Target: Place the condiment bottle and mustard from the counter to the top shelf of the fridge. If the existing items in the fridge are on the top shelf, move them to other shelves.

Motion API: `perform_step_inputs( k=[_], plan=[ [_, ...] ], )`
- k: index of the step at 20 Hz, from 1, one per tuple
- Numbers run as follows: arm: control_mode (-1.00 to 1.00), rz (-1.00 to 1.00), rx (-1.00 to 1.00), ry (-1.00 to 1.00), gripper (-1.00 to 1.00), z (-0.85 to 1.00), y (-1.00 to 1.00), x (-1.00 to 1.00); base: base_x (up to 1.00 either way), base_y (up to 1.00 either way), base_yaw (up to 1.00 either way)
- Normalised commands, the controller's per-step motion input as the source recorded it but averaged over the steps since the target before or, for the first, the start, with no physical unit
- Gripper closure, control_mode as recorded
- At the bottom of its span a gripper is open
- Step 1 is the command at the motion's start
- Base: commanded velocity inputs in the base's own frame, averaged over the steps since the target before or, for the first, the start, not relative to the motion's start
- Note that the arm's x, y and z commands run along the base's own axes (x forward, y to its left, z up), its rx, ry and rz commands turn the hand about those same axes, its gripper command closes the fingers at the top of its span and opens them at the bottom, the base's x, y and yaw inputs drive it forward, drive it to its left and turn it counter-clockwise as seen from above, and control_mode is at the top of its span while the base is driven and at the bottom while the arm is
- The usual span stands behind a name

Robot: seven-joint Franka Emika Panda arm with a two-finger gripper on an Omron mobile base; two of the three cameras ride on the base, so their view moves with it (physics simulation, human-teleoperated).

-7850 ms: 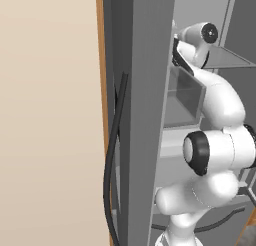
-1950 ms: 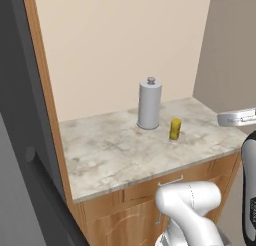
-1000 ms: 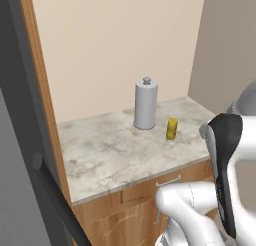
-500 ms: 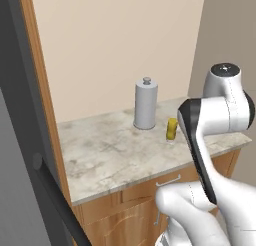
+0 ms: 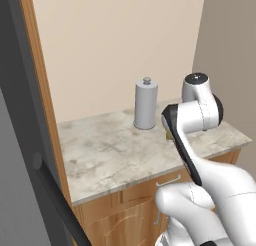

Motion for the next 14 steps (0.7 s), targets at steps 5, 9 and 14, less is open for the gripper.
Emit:
perform_step_inputs(
  k=[5,9,14],
  plan=[
    [-1.0,-0.19,0.04,-0.05,-1.0,-0.34,0.0,0.58,0.0,0.0,0.0],
    [-1.0,-0.1,0.0,-0.01,-1.0,-0.3,0.0,0.51,0.0,0.0,0.0],
    [-1.0,-0.01,0.0,0.0,-1.0,-0.28,-0.21,0.37,0.0,0.0,0.0]
  ],
)
